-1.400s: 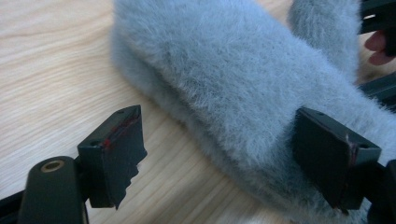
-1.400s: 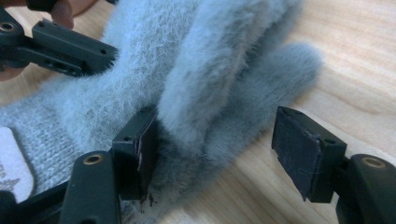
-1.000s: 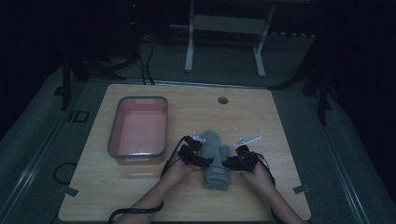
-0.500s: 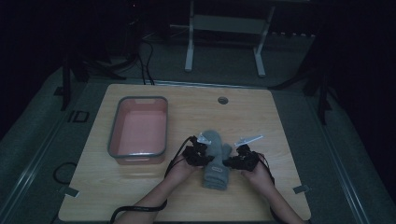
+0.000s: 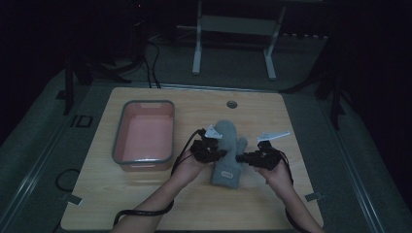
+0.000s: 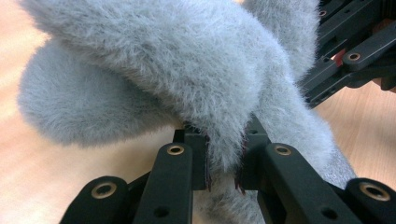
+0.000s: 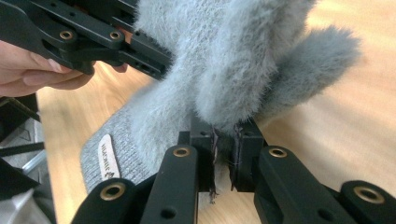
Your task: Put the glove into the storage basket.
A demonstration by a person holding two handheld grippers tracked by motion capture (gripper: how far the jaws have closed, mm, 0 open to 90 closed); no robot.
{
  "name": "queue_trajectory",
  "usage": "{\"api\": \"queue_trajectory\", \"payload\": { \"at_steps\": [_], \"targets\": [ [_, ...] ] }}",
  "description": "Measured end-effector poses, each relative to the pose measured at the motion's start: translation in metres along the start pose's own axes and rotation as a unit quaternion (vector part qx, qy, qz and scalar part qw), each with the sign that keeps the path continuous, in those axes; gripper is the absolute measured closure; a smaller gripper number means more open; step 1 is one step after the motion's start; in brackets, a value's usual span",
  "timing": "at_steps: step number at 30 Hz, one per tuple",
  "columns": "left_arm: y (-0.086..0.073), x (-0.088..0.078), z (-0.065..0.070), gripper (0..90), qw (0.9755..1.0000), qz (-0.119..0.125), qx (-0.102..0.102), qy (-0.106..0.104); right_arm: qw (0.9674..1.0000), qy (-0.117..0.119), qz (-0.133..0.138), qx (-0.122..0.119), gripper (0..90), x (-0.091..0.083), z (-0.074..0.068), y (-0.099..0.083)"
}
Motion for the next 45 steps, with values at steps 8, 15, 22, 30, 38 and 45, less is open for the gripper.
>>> {"api": "queue_trajectory", "payload": {
  "at_steps": [8, 15, 22, 30, 38, 45],
  "targets": [
    [0.033, -0.035, -0.008, 79.8, 0.9995, 0.003, 0.022, 0.022, 0.9993, 0.010, 0.033, -0.011, 82.4, -0.013, -0.010, 0.042],
    [0.044, -0.073, -0.025, 79.8, 0.9987, 0.004, 0.021, 0.045, 0.9982, 0.030, 0.048, -0.020, 82.5, -0.006, -0.026, 0.080],
    [0.046, -0.114, -0.046, 79.8, 0.9976, 0.011, 0.009, 0.068, 0.9970, 0.051, 0.047, -0.035, 82.5, 0.013, -0.048, 0.119],
    [0.041, -0.163, -0.070, 79.7, 0.9956, 0.021, -0.006, 0.091, 0.9950, 0.067, 0.048, -0.056, 82.5, 0.035, -0.078, 0.159],
    [0.014, -0.210, -0.097, 79.7, 0.9911, 0.021, -0.034, 0.127, 0.9929, 0.081, 0.037, -0.079, 82.5, 0.074, -0.117, 0.188],
    [-0.018, -0.222, -0.121, 79.7, 0.9882, 0.022, -0.062, 0.139, 0.9933, 0.085, 0.014, -0.077, 82.5, 0.117, -0.136, 0.193]
  ]
}}
Point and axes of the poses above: each handheld gripper's, and its own axes: x roughly forward along the jaws, y roughly out of its top, z roughly to its right, the point moved 8 cm from there along x, roughly forward along the jaws, and after that the axes turned 11 degrees about -y, right-handed, at the moved point
